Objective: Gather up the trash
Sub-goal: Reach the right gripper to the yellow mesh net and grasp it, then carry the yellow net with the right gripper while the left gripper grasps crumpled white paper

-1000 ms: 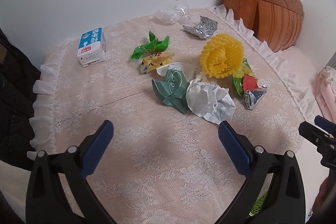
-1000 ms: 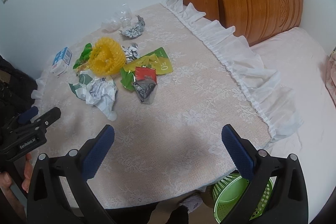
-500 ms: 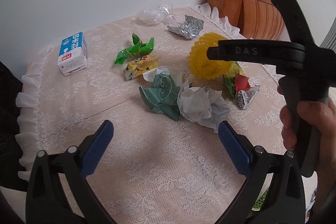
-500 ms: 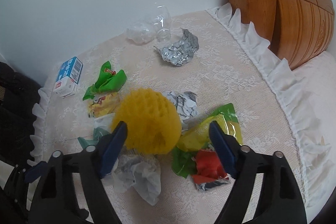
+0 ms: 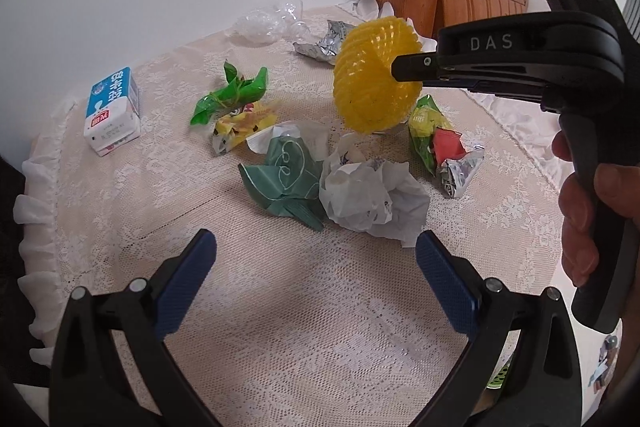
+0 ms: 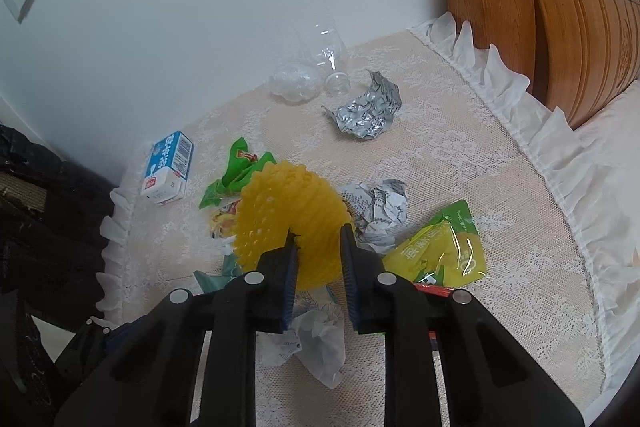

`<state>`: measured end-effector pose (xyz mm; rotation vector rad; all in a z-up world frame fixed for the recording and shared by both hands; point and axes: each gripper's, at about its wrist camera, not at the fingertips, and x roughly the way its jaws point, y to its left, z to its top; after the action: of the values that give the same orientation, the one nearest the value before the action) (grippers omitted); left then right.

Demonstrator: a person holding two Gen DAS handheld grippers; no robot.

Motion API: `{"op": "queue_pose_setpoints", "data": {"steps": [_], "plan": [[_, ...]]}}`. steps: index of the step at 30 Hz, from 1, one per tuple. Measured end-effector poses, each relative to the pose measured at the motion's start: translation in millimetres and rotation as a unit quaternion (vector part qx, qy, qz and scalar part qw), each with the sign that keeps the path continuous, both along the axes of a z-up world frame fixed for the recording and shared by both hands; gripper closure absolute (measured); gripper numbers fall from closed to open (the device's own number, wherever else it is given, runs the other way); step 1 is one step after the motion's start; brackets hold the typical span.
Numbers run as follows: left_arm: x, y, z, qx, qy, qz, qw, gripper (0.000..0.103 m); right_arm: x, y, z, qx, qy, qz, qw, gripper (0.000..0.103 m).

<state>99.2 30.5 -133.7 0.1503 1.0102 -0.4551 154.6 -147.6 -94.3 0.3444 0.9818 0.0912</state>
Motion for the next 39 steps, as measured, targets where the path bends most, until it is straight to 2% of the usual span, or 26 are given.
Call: {"op": "queue_pose_setpoints", "data": {"steps": [4, 11, 15, 19, 25, 29, 31, 34, 35, 36, 37, 39], "plan": [[-0.2, -7.7, 0.3, 0.002, -0.006, -0.014, 0.9999, 0.008, -15.1, -8.8, 14.8, 0.000, -0.016, -0.012, 1.000, 0.083], [4.7, -40.1, -9.6, 0.016, -0.022, -0.041, 0.9988, 0.008, -64.3, -42.7, 38.8, -0.018, -0.032, -0.058, 0.998, 0.083], [14.2, -60.1, -20.4, 0.021, -0.008, -0.041, 0.9989, 0.019, -88.4, -58.5, 34.5, -0.031, -0.023, -0.079, 0.996, 0.086], [19.5, -74.6, -30.4, 0.027, 0.005, -0.029, 0.9992, 0.025, -109.0, -70.8, 22.1, -0.035, -0.006, -0.097, 0.995, 0.086], [17.6, -92.7, -40.8, 0.050, -0.004, -0.027, 0.9984, 0.039, -133.5, -84.2, 10.9, -0.024, 0.007, -0.116, 0.993, 0.086], [13.7, -97.8, -43.2, 0.060, -0.019, -0.033, 0.9975, 0.055, -144.6, -90.0, 7.1, -0.017, 0.010, -0.122, 0.992, 0.086], [12.2, -97.5, -41.8, 0.060, -0.024, -0.039, 0.9971, 0.059, -147.8, -91.1, 5.5, -0.014, 0.012, -0.123, 0.992, 0.086], [9.0, -93.9, -35.6, 0.050, -0.036, -0.050, 0.9968, 0.073, -152.1, -91.5, 4.0, -0.010, 0.012, -0.121, 0.993, 0.086], [7.8, -91.9, -33.6, 0.047, -0.039, -0.053, 0.9967, 0.082, -153.6, -91.3, 3.5, -0.009, 0.011, -0.120, 0.993, 0.086], [7.0, -89.7, -32.2, 0.044, -0.039, -0.057, 0.9966, 0.094, -154.4, -91.3, 3.3, -0.007, 0.011, -0.119, 0.993, 0.086], [6.0, -87.1, -31.8, 0.042, -0.036, -0.059, 0.9967, 0.100, -155.6, -91.2, 3.0, -0.005, 0.010, -0.118, 0.993, 0.086], [5.2, -80.8, -31.3, 0.046, -0.037, -0.056, 0.9967, 0.100, -157.6, -91.6, 1.6, -0.003, 0.010, -0.117, 0.993, 0.086]]}}
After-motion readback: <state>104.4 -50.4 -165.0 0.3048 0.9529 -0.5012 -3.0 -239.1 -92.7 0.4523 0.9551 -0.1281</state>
